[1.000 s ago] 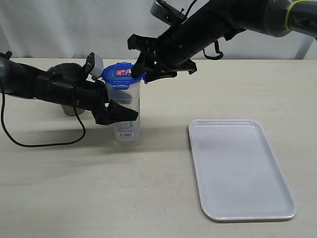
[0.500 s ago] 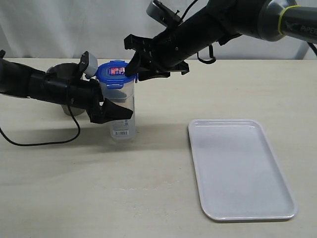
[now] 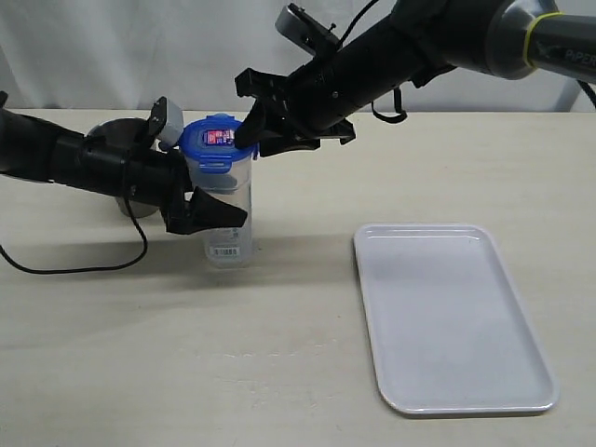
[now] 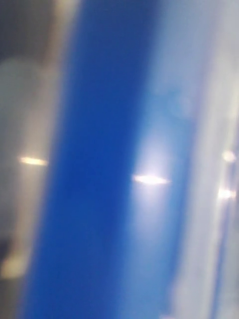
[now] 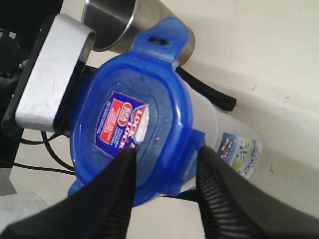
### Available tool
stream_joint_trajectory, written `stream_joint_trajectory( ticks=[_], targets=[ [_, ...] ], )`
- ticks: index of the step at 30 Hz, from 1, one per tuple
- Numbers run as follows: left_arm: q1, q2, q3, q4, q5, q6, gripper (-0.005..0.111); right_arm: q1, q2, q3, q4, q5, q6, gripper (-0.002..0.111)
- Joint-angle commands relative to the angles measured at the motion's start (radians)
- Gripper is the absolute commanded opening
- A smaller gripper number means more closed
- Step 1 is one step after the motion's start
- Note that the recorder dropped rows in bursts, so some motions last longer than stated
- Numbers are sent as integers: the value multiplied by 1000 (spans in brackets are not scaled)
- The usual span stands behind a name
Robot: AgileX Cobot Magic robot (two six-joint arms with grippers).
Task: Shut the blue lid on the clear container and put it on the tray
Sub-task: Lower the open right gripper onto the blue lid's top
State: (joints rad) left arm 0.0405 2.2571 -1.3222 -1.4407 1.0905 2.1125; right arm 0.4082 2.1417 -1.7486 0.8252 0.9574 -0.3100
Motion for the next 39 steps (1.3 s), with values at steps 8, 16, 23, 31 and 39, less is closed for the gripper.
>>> stream_joint_trajectory(
  ticks=[8,16,23,31,39],
  targets=[
    [-58,8,-6,9,22,30,0,59,78,34,-19,264,-99,22],
    [-60,8,-6,12,28,30,0,59,78,34,-60,196,-14,22],
    [-60,8,-6,14,22,30,0,59,73,34,-197,264,-28,22],
    [-60,8,-6,16,20,30,0,59,-40,16,-335,168,-53,39],
    [-60,8,-6,16,19,30,0,59,-160,16,-376,111,-196,57]
  ],
)
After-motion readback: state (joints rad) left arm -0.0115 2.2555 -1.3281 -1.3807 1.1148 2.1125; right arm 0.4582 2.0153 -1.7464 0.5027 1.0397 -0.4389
